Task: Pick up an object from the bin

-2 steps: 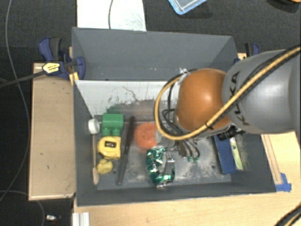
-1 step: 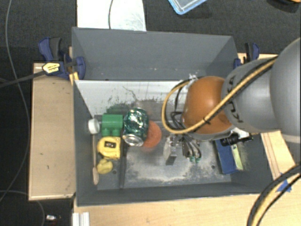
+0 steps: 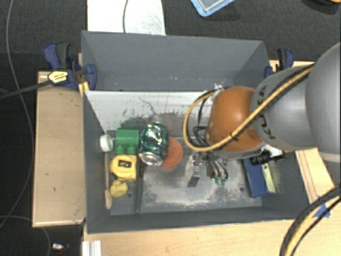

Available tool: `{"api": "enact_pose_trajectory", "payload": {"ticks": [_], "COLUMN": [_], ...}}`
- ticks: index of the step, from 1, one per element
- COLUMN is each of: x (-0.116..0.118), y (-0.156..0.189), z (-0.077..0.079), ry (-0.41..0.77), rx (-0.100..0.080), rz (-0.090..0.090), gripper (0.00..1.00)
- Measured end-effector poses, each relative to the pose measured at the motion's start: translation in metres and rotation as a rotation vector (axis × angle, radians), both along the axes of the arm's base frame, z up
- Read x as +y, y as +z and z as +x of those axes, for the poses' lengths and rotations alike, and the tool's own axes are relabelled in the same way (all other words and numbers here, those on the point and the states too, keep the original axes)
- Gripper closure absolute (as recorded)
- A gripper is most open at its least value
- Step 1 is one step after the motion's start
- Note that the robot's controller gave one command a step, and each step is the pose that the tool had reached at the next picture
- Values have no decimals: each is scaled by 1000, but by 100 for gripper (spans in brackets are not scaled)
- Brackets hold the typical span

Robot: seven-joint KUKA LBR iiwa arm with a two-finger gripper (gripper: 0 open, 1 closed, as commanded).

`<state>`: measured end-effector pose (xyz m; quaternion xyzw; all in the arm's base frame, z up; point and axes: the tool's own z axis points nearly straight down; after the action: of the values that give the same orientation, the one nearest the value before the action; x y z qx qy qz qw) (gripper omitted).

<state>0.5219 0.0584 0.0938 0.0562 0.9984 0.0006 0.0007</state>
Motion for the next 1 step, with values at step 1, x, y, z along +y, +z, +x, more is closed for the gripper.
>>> {"api": "enact_pose_trajectory", "payload": {"ticks": [1], "x": [31], "y": [19], "z": [34], "ry": [135], "rx": [3], "rz": [-2], "gripper": [100]}}
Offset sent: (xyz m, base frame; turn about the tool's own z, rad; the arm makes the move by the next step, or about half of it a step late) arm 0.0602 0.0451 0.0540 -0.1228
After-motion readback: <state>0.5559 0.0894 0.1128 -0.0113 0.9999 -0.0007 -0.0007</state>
